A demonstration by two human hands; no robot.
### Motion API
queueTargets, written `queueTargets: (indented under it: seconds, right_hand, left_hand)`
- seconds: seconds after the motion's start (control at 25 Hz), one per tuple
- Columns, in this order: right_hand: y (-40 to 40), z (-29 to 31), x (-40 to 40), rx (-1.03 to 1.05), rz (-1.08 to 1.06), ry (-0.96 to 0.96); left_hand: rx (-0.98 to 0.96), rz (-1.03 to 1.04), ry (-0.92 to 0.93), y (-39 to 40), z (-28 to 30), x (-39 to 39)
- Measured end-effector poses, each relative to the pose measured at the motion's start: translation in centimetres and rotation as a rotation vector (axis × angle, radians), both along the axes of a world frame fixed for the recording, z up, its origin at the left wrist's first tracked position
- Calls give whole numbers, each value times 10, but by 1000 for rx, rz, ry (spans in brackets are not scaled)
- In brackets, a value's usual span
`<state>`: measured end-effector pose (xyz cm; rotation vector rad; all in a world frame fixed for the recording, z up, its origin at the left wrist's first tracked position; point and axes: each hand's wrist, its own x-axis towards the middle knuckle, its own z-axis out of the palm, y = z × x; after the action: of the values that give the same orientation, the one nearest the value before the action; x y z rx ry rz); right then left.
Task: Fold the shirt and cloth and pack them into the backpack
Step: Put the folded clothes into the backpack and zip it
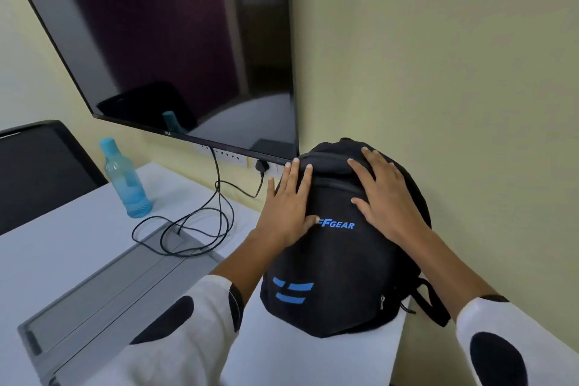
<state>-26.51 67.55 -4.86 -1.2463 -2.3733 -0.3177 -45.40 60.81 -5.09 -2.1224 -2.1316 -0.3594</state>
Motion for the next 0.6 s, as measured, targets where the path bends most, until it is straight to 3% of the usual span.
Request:
queueTargets:
  seconds: [0.2, 0.32, 0.6]
  right_hand:
    - [10, -4, -15, -9, -70, 194]
    - [6, 5, -23, -124, -110, 318]
    - [-38, 28, -31, -215, -104, 292]
  left_hand:
    - [23, 5, -252, 16, 5, 6]
    - [126, 85, -200, 12, 17, 0]
    - [175, 132, -162, -30, 25, -9]
